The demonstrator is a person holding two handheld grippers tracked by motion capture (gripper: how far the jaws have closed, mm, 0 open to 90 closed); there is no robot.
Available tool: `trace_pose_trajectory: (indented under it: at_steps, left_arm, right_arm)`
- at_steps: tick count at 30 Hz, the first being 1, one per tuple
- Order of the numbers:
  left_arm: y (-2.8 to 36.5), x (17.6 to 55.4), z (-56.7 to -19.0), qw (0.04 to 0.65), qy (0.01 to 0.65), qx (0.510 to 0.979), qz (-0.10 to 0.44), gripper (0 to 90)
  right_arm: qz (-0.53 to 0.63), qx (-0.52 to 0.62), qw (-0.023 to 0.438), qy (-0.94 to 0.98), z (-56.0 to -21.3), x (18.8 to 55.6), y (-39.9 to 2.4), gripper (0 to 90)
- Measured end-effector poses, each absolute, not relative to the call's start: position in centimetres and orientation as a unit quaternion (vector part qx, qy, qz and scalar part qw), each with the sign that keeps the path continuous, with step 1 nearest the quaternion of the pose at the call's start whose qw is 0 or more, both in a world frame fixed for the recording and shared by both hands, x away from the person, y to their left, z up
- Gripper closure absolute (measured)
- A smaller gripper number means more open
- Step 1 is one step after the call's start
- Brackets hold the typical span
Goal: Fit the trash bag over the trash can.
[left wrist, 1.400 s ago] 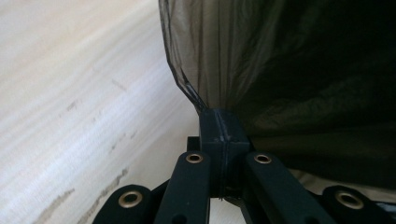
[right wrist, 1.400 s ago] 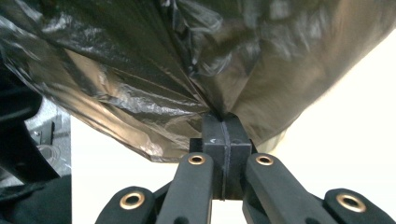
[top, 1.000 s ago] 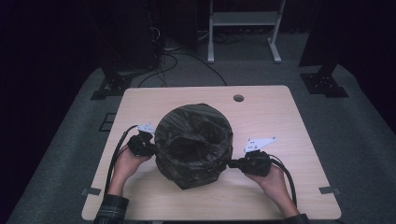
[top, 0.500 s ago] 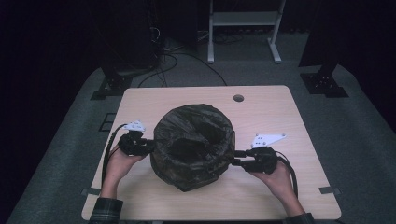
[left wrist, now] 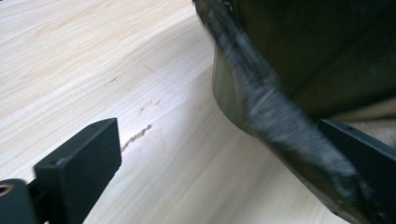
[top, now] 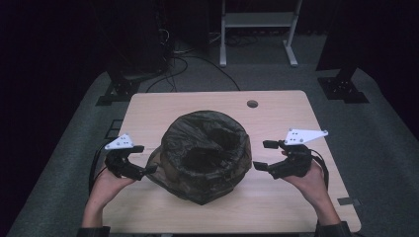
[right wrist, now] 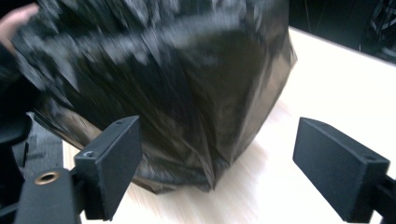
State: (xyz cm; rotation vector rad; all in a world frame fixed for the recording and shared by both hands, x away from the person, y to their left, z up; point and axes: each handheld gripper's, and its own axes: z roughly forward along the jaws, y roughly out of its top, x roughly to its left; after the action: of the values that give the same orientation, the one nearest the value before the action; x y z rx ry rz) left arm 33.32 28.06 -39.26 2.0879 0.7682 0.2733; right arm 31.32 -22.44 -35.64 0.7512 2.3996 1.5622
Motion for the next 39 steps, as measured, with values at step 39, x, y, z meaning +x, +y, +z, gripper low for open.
trace_pose_trajectory:
  at_steps: [39]
  left_arm:
    - [31.2, 26.7, -39.1, 0.462, 0.267, 0.837, 0.121, 0.0]
  right_arm:
    - [0.522, 0.195, 0.108, 0.823, -29.3, 32.3, -18.7, 5.7]
